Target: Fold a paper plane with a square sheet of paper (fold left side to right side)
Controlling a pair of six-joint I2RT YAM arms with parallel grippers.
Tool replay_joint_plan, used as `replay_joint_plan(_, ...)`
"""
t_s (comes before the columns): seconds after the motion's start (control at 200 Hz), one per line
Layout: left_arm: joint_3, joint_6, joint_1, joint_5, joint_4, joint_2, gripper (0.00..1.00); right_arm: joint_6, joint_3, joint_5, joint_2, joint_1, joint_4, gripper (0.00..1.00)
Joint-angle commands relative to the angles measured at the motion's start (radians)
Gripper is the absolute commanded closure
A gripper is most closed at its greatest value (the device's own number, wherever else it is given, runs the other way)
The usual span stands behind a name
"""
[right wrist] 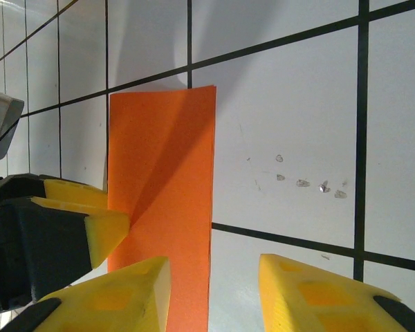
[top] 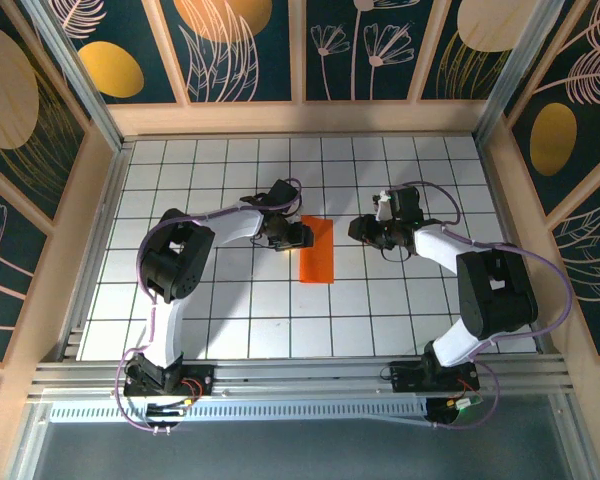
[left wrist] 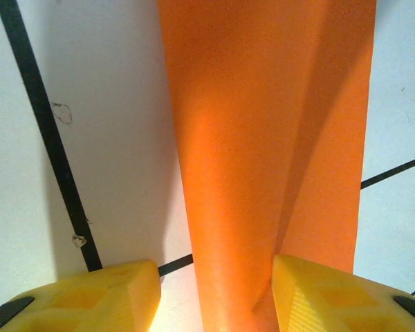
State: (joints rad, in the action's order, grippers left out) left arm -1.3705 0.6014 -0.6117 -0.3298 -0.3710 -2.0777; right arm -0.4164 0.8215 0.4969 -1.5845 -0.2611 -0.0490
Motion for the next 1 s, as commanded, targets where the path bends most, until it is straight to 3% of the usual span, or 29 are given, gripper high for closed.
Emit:
replay_joint_plan(0.0,0.033,-0.032,-0.035,0.053,0.087,-0.148,0.51,0.017,-0.008,0.02,-0.008,0.009,0.024,0.62)
replay_joint_plan(0.996,0.024,-0.02,-0.035,0.063,0.075,-0.163,0.5,0.013,-0.009,0.094,-0.048,-0.006,0.041,0.69)
